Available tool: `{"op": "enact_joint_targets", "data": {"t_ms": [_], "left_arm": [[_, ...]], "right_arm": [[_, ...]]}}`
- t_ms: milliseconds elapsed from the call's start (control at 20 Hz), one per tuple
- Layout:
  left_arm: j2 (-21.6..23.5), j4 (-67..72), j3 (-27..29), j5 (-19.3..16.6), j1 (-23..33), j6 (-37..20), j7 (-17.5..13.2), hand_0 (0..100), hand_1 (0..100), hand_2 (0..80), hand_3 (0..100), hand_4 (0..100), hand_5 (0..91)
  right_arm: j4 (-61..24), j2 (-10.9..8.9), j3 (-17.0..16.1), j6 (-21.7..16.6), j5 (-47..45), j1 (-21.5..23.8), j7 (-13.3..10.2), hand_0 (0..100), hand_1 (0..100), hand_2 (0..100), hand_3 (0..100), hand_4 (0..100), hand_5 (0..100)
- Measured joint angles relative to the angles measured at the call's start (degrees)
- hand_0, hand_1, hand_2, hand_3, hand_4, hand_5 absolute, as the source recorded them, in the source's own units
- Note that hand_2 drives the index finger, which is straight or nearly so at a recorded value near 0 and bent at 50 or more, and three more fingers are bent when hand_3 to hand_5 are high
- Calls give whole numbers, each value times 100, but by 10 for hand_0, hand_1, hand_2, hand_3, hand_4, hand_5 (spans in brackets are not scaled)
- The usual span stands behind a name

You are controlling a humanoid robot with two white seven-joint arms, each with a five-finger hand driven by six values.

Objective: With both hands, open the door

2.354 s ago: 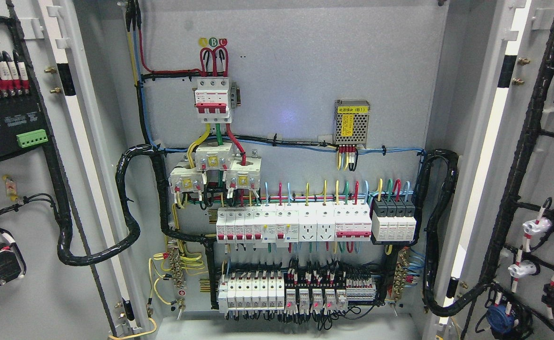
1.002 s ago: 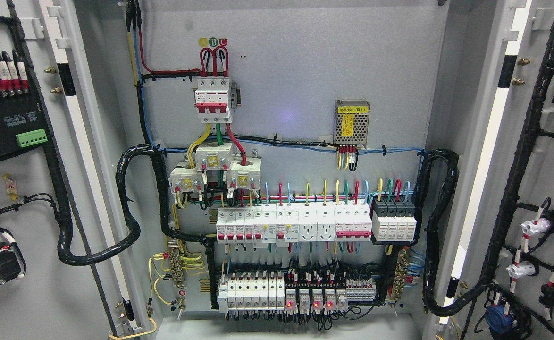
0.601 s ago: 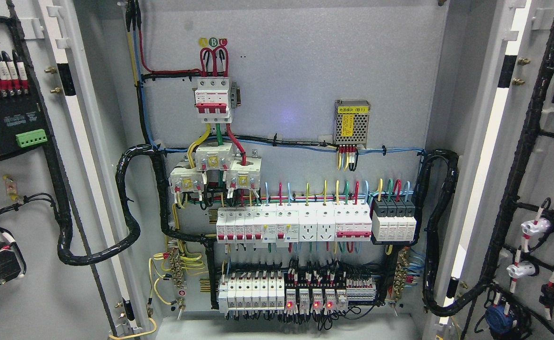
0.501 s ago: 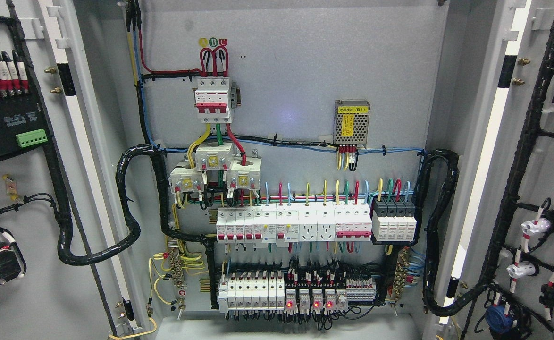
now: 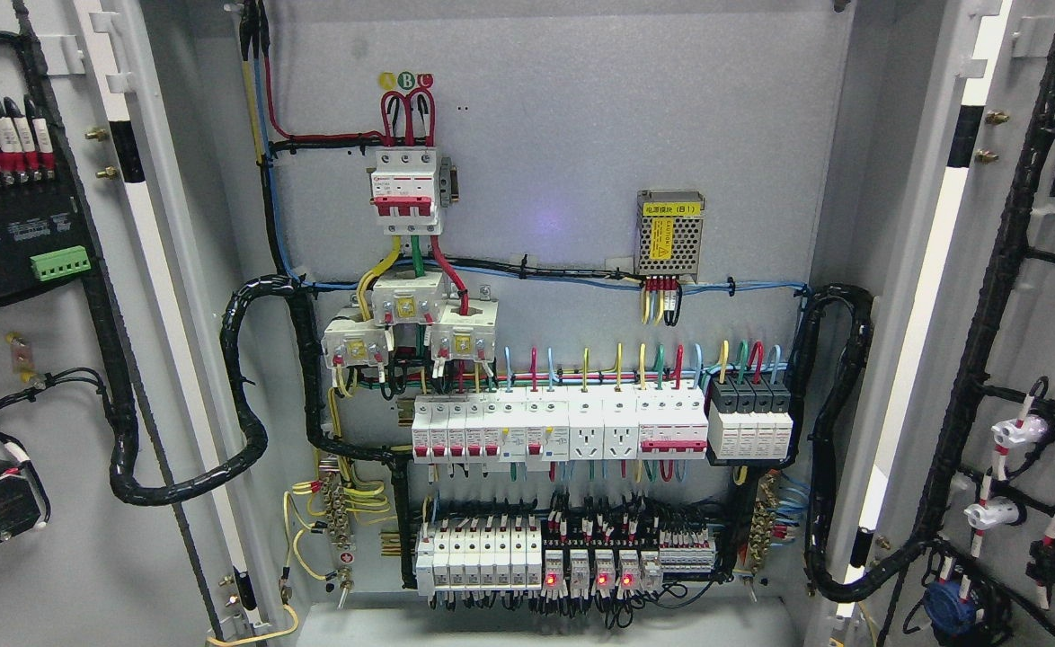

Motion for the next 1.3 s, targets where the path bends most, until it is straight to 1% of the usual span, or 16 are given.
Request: {"op": "enact_joint_targets", "data": {"t_ms": [150, 351, 601, 852, 1052, 1302], "left_arm": [[-227, 357, -310, -145, 27, -15, 6, 0, 0, 0, 0, 0, 0], [-497, 949, -702, -252, 42, 12, -26, 0, 0, 0, 0, 0, 0], [-806, 1916, -1126, -461, -139, 155, -243, 0, 0, 0, 0, 0, 0], [-1116, 3066, -1492, -627, -459, 219, -412, 0, 0, 0, 0, 0, 0], [-1408, 4113, -1719, -690, -813, 264, -718, 0, 0, 0, 0, 0, 0], [-1729, 5328, -1898, -747, -1235, 706, -1134, 0, 0, 0, 0, 0, 0]], "right_arm": [[383, -8, 173, -4, 135, 8, -1, 191, 0, 0, 0, 0, 0], [971, -10, 405, -10, 240, 12, -8, 191, 0, 0, 0, 0, 0], [1895, 16, 663, -24, 301, -1, -34, 191, 0, 0, 0, 0, 0], [2963, 130, 856, -26, 337, -54, -11, 191, 0, 0, 0, 0, 0], [3957, 221, 984, -26, 481, -170, 1, 191, 0, 0, 0, 0, 0], [5192, 354, 1089, -26, 656, -430, 14, 191, 0, 0, 0, 0, 0]]}}
